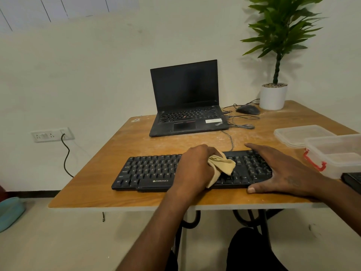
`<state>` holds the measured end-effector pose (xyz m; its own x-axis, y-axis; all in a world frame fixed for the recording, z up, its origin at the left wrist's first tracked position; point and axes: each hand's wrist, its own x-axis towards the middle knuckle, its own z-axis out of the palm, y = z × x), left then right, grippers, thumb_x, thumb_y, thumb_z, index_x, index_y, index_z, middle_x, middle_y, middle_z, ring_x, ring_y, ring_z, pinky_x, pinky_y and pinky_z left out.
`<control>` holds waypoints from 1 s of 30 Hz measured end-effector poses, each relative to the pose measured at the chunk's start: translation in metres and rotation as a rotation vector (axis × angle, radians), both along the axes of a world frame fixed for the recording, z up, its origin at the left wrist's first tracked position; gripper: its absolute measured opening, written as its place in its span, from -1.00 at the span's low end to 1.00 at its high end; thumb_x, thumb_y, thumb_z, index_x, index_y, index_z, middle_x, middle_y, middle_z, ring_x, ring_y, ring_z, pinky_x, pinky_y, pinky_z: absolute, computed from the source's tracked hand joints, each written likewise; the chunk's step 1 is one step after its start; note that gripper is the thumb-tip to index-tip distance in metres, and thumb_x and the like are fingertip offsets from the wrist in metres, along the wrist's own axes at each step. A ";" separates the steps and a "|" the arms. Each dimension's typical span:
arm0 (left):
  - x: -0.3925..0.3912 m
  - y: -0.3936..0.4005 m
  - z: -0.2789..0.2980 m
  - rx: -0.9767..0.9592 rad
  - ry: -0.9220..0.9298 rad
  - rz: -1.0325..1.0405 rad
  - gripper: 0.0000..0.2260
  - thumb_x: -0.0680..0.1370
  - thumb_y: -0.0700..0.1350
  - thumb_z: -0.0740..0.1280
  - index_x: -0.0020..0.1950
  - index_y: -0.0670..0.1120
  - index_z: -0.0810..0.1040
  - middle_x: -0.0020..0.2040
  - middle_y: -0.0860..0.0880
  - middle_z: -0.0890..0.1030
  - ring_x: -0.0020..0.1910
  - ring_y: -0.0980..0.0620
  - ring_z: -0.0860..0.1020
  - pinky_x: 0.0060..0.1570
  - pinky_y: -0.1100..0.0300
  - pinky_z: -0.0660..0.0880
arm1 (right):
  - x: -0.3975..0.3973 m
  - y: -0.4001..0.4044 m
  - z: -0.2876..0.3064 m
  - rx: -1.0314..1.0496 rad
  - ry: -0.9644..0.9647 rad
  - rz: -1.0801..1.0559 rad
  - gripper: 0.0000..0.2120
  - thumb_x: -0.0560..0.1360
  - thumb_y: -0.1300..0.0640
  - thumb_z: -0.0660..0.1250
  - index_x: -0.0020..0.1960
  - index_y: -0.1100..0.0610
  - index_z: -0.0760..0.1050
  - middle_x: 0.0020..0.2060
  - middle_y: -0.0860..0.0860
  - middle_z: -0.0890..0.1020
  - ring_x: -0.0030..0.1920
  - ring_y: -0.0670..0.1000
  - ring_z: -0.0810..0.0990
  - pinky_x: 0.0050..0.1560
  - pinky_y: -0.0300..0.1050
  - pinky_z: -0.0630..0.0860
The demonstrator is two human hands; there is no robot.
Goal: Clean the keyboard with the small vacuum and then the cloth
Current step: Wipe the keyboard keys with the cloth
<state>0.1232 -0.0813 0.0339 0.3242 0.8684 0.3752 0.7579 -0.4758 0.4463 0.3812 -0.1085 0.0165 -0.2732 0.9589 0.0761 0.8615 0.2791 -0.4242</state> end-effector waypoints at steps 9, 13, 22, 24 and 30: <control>-0.045 0.000 0.001 0.021 0.095 0.174 -0.59 0.52 -0.36 0.34 0.15 0.08 0.73 0.11 0.05 0.71 0.05 0.04 0.62 -0.17 0.23 0.43 | 0.002 0.001 -0.002 0.003 0.017 0.007 0.19 0.12 -0.61 0.42 0.55 -0.36 -0.14 0.55 -0.16 0.18 0.42 -0.14 0.27 0.38 -0.04 0.37; -0.064 0.000 0.001 0.018 0.077 0.253 -0.59 0.51 -0.38 0.34 0.14 0.07 0.74 0.12 0.02 0.71 0.01 0.04 0.61 -0.14 0.18 0.48 | 0.003 0.002 -0.003 0.004 0.011 0.009 0.18 0.13 -0.59 0.43 0.55 -0.35 -0.14 0.55 -0.16 0.17 0.43 -0.13 0.27 0.36 -0.06 0.37; -0.019 -0.019 -0.008 -0.010 -0.033 0.085 -0.65 0.54 -0.31 0.40 0.16 0.10 0.73 0.11 0.11 0.68 -0.01 0.18 0.55 -0.10 0.32 0.49 | 0.001 0.000 -0.002 0.001 0.010 0.005 0.18 0.12 -0.61 0.41 0.56 -0.35 -0.12 0.55 -0.15 0.18 0.44 -0.12 0.27 0.35 -0.08 0.34; -0.009 -0.023 -0.009 -0.014 -0.035 0.059 -0.64 0.53 -0.32 0.40 0.16 0.10 0.73 0.14 0.11 0.69 0.08 0.12 0.60 -0.04 0.27 0.52 | 0.001 0.001 -0.002 -0.002 0.010 0.004 0.19 0.11 -0.61 0.40 0.56 -0.35 -0.13 0.55 -0.15 0.17 0.44 -0.12 0.26 0.34 -0.10 0.34; -0.014 -0.020 -0.008 -0.007 0.033 0.108 -0.63 0.55 -0.30 0.40 0.17 0.15 0.71 0.17 0.14 0.67 0.10 0.12 0.58 -0.08 0.27 0.48 | 0.001 0.000 -0.001 0.001 0.015 0.006 0.19 0.11 -0.61 0.41 0.56 -0.34 -0.11 0.55 -0.14 0.19 0.44 -0.11 0.27 0.37 -0.06 0.35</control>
